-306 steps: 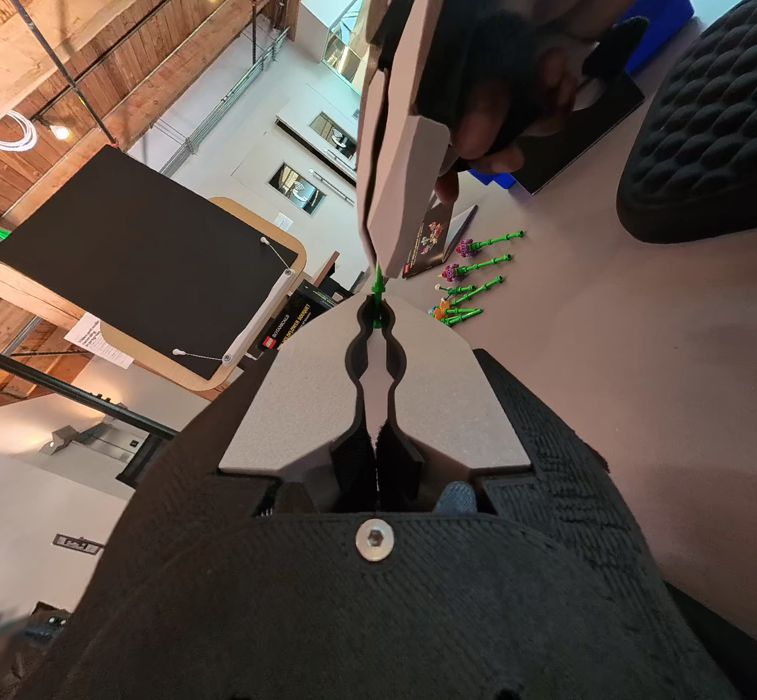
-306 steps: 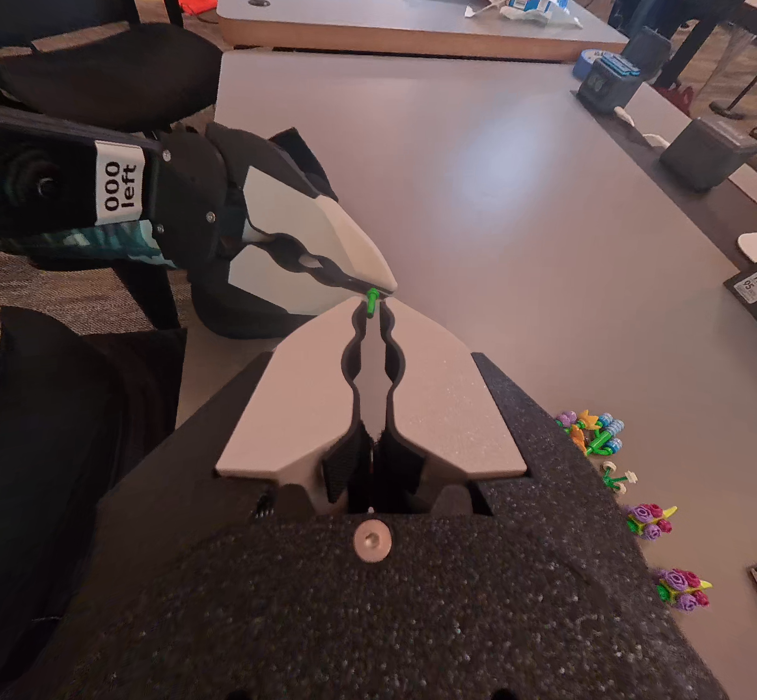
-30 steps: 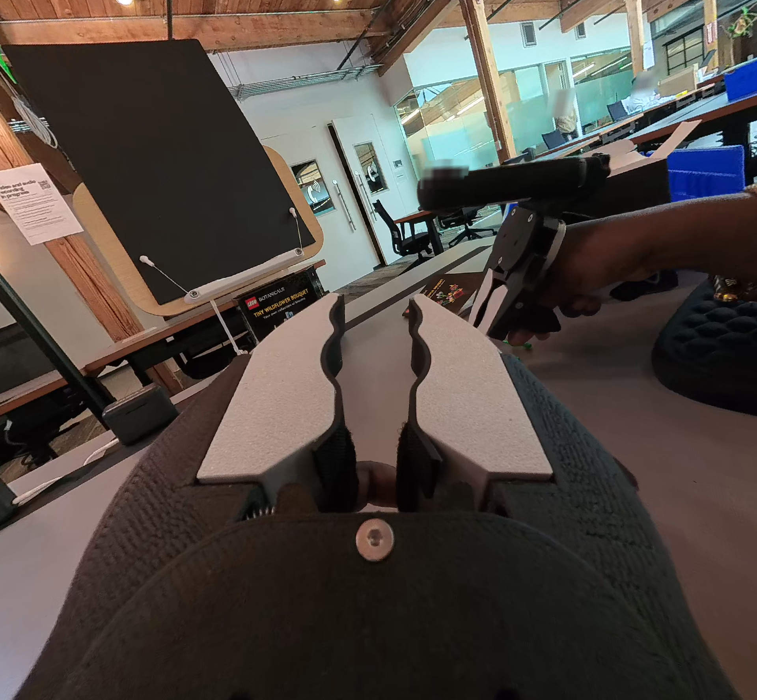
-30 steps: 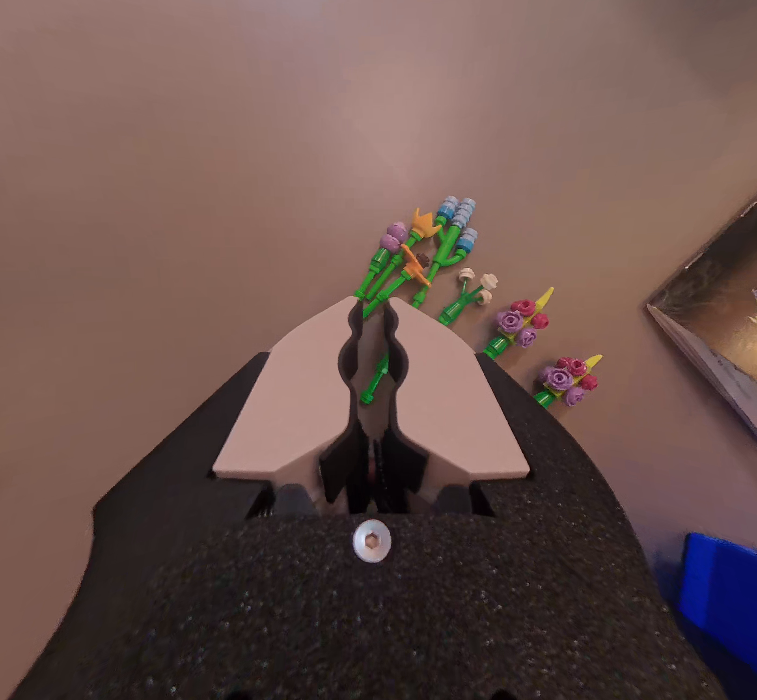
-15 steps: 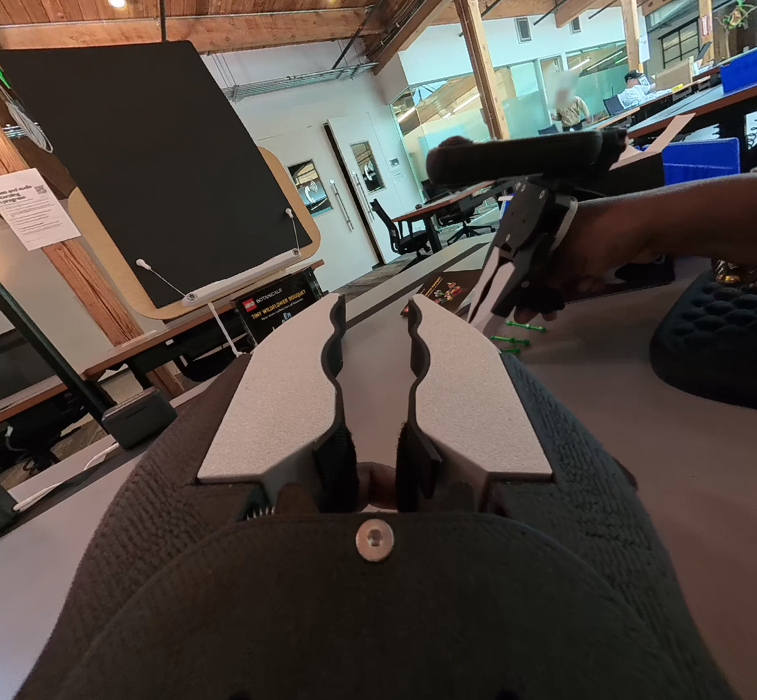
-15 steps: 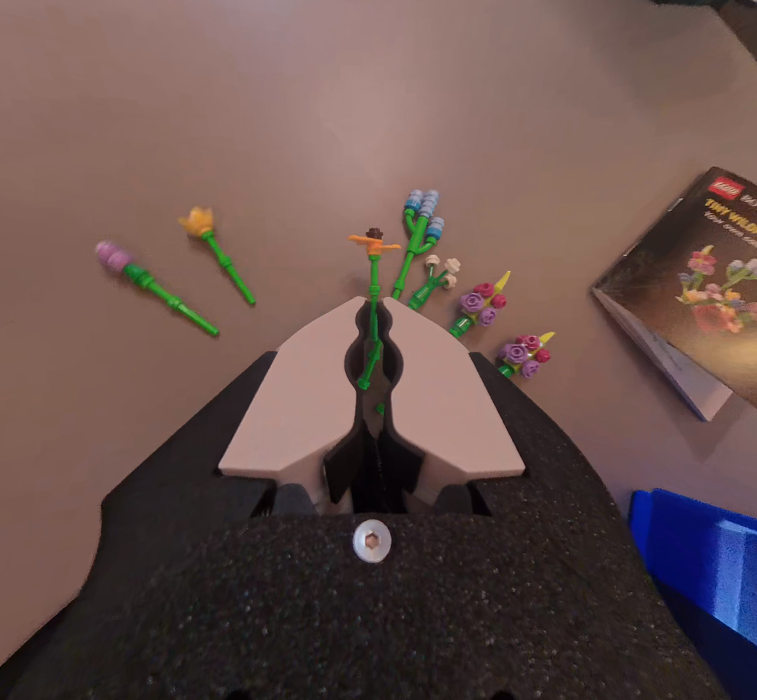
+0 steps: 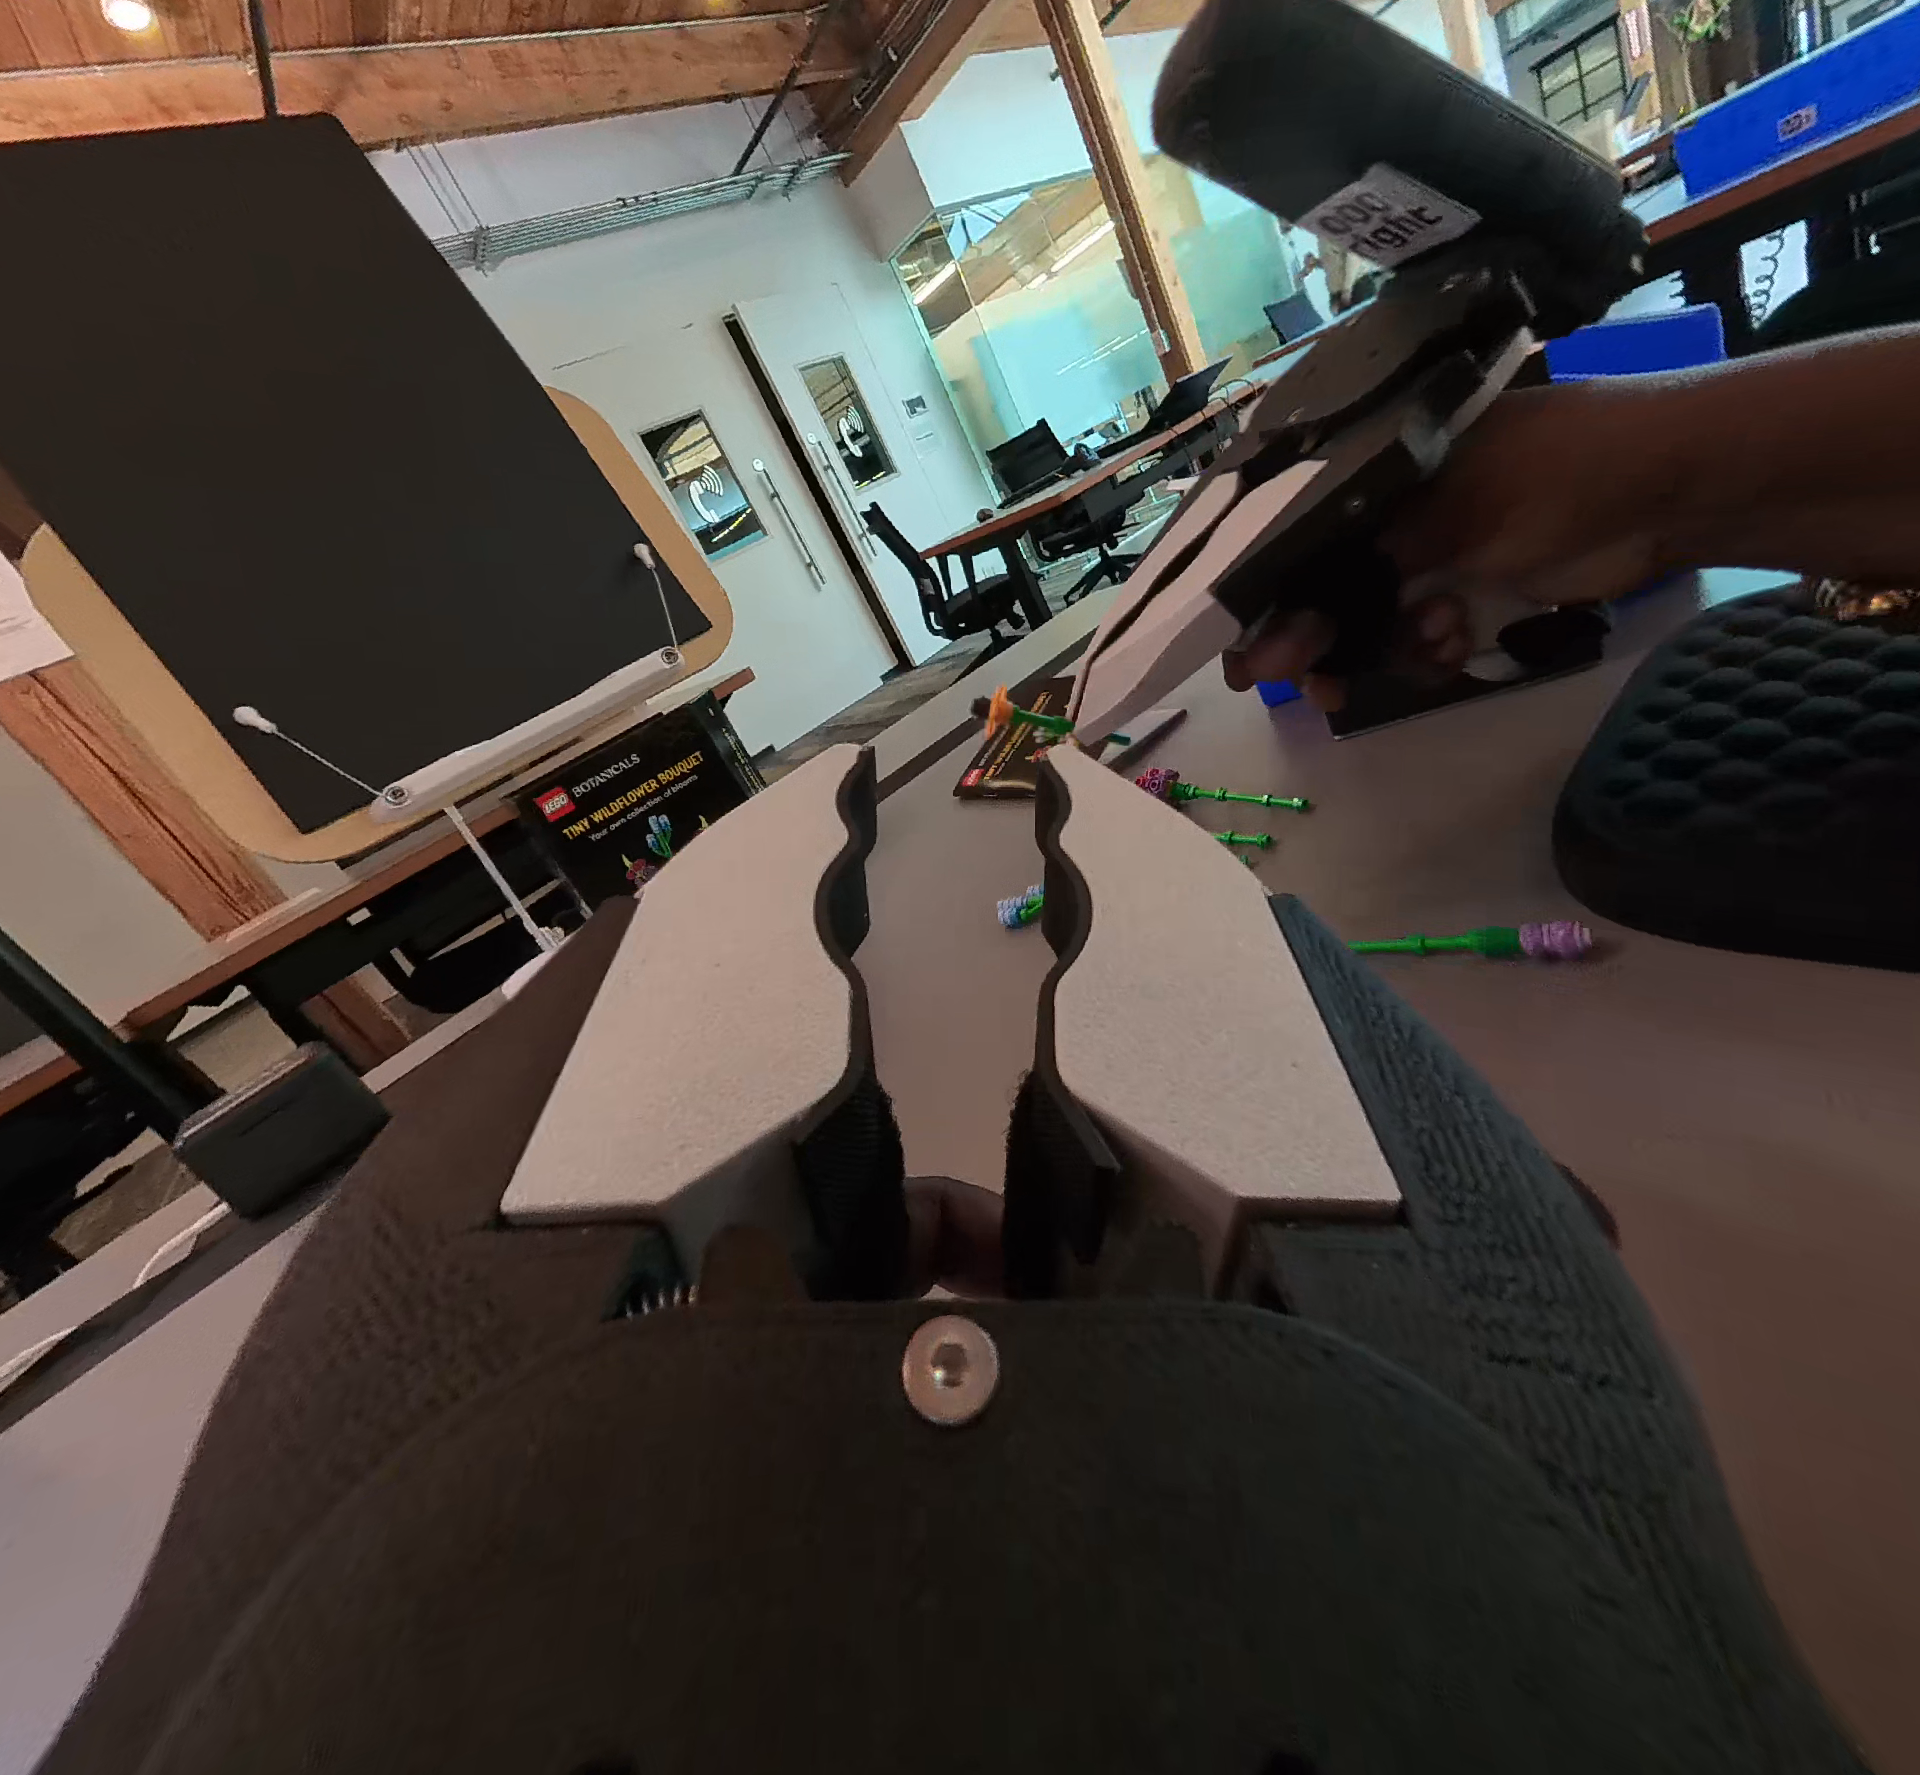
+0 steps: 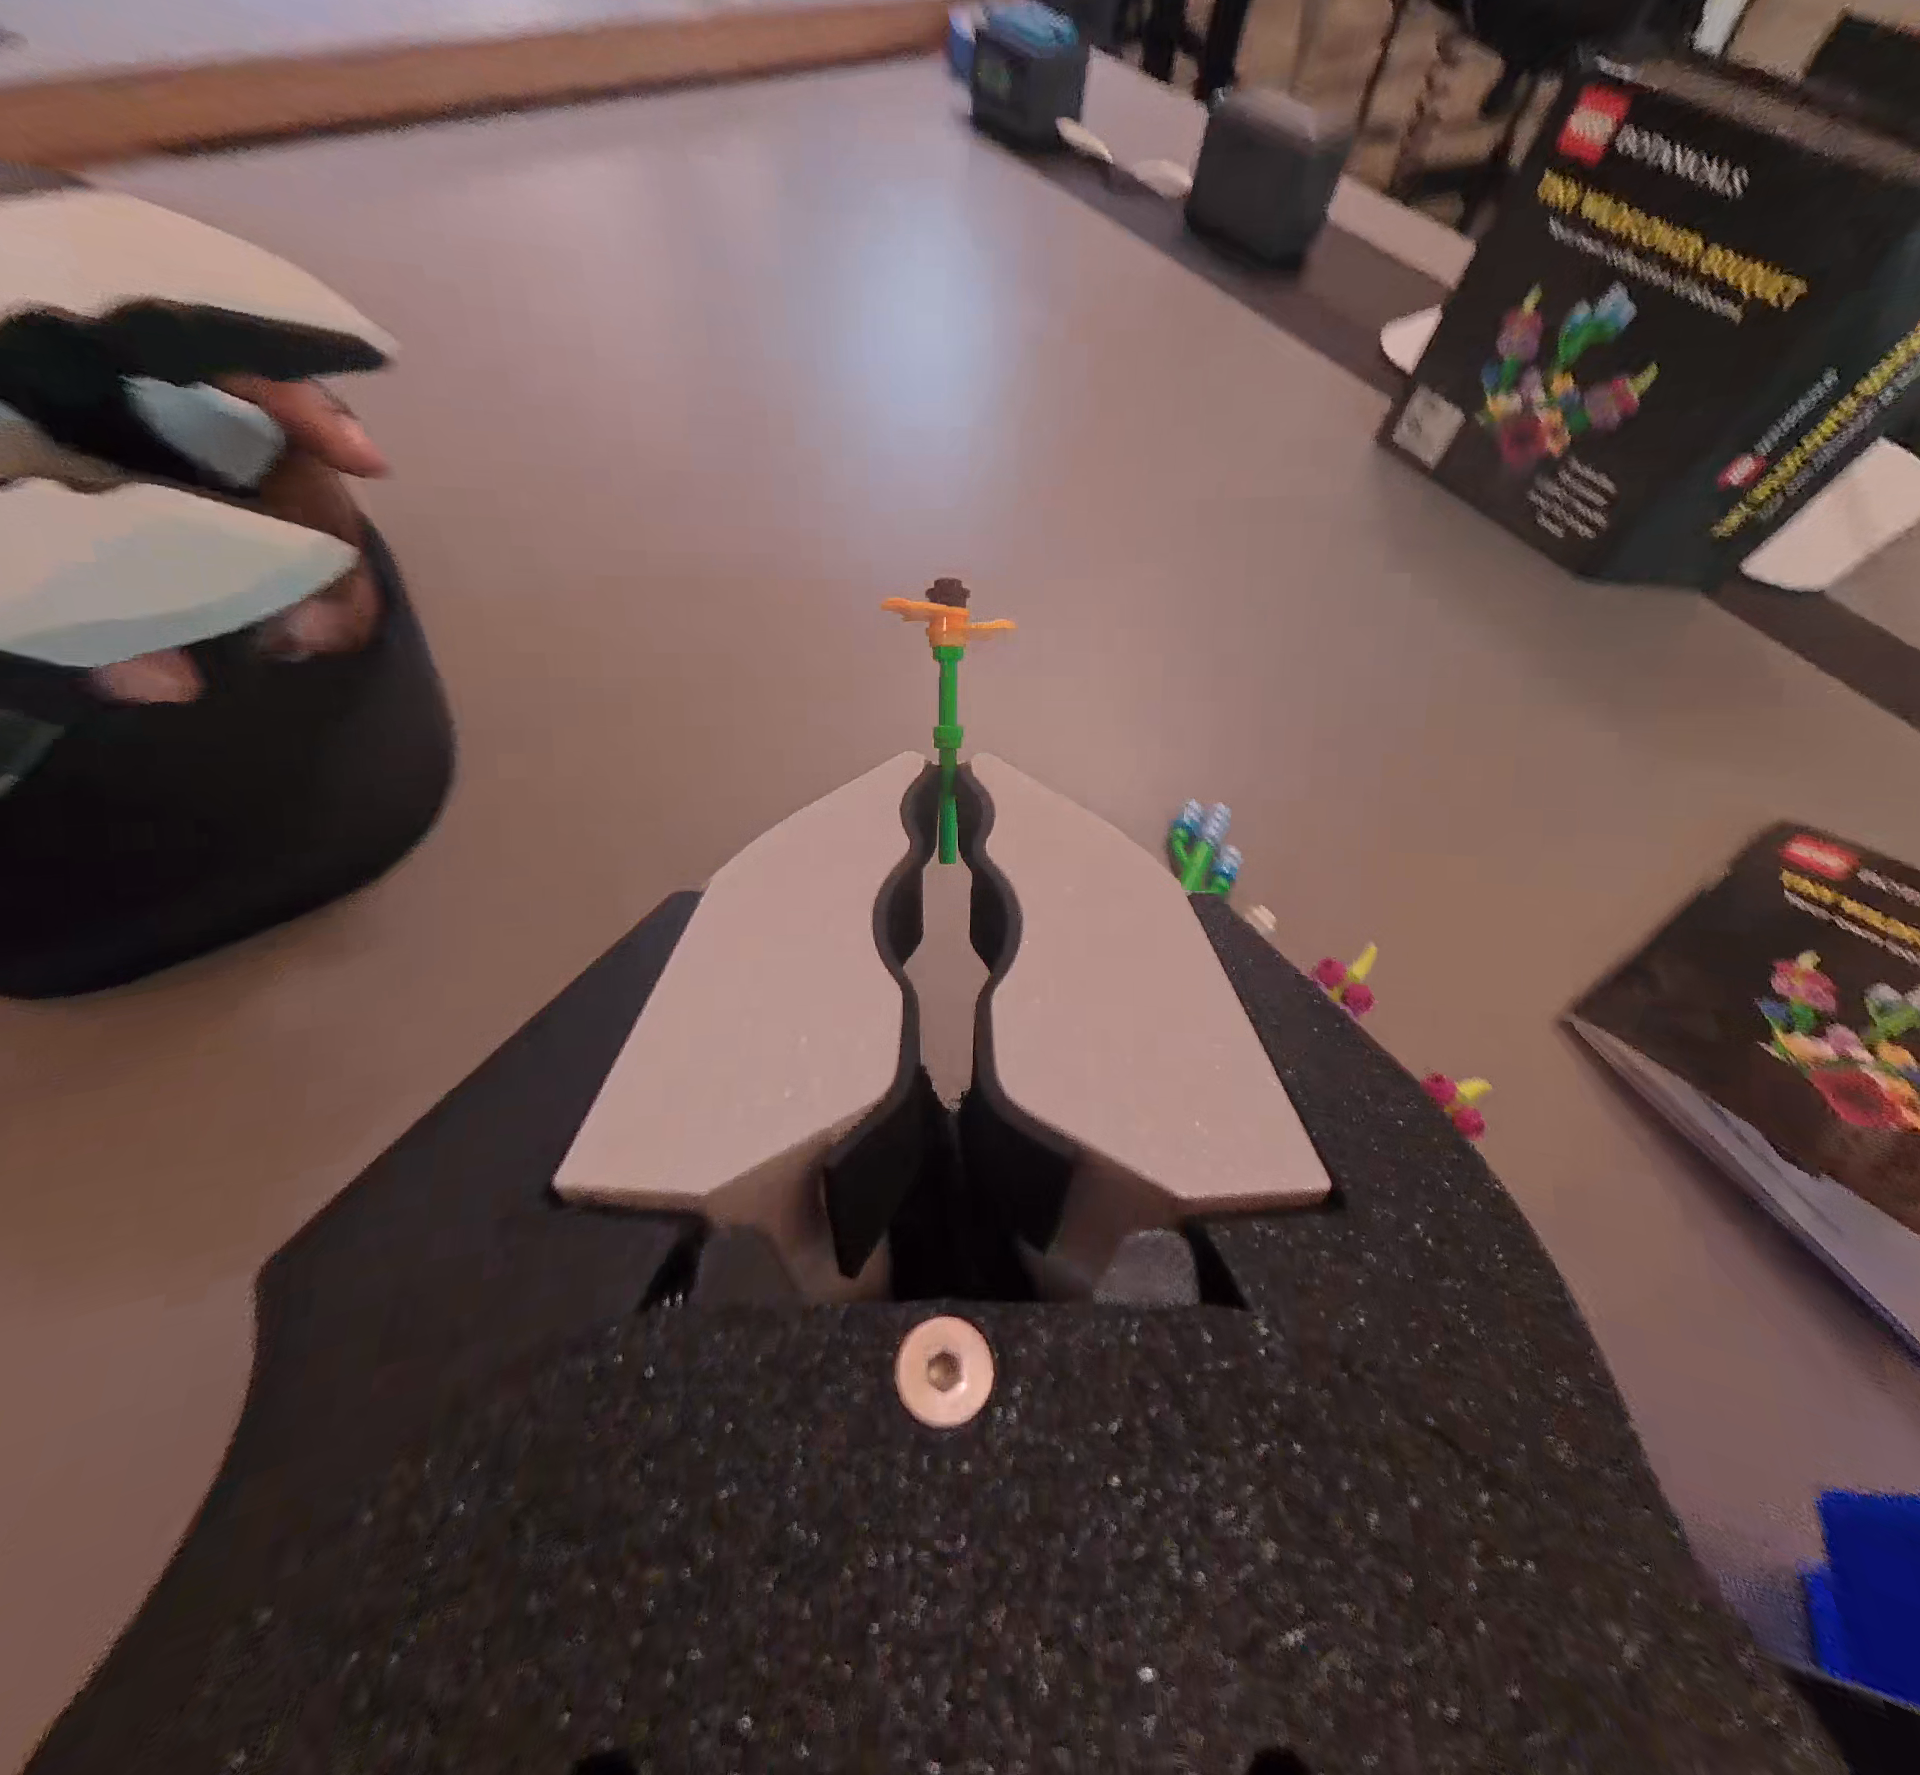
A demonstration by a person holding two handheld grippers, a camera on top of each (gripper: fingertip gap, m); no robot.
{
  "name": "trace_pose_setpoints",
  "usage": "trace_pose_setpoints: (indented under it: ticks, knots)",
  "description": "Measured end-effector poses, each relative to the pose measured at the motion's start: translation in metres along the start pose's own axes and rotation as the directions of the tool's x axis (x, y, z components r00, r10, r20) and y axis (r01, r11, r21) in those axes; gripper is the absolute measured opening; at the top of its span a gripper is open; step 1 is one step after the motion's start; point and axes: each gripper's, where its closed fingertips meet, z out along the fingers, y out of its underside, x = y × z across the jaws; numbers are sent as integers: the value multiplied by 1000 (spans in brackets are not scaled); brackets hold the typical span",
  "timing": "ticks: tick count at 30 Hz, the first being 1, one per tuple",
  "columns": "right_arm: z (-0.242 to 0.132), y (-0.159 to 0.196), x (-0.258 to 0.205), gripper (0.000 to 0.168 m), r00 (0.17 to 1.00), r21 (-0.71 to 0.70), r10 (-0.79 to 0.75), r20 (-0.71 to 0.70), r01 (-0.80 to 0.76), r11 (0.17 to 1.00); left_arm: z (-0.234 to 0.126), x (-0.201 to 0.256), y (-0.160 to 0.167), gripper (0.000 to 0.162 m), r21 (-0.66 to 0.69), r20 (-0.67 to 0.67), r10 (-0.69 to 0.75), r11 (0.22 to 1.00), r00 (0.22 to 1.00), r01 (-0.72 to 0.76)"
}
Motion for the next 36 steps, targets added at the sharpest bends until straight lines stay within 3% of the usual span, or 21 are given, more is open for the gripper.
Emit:
trace_pose_setpoints:
  ticks: [6, 9, 12, 18, 23, 28, 30, 36]
  knots:
    - [-11, -22, -32, 3, 973, 183, 54, 225, -97, 978, 0, -1, -5, 29, 31, -9, -59, 998, 998, 60]
    - [-18, -30, -44, 3, 928, 239, 112, 355, -206, 949, 2, -2, -13, 29, 76, -34, -178, 981, 984, 180]
    - [-26, -37, -51, 3, 898, 302, 96, 429, -243, 922, 6, 1, -22, 30, 122, -98, -354, 923, 930, 364]
    - [-32, -44, -71, 3, 891, 382, -64, 450, -128, 915, 11, 14, -31, 34, 114, -249, -564, 790, 788, 602]
    - [-32, -44, -88, 3, 876, 404, -156, 457, -49, 913, 10, 25, -34, 29, 84, -319, -576, 774, 753, 627]
    - [-29, -40, -100, 3, 850, 384, -181, 494, -27, 923, 8, 34, -37, 15, 50, -385, -591, 753, 708, 656]
    - [-30, -40, -104, 3, 844, 388, -191, 501, -22, 921, 7, 36, -39, 4, 55, -399, -581, 758, 710, 651]
    - [-29, -39, -107, 3, 838, 390, -198, 508, -19, 920, 4, 38, -41, 3, 80, -393, -512, 809, 764, 583]
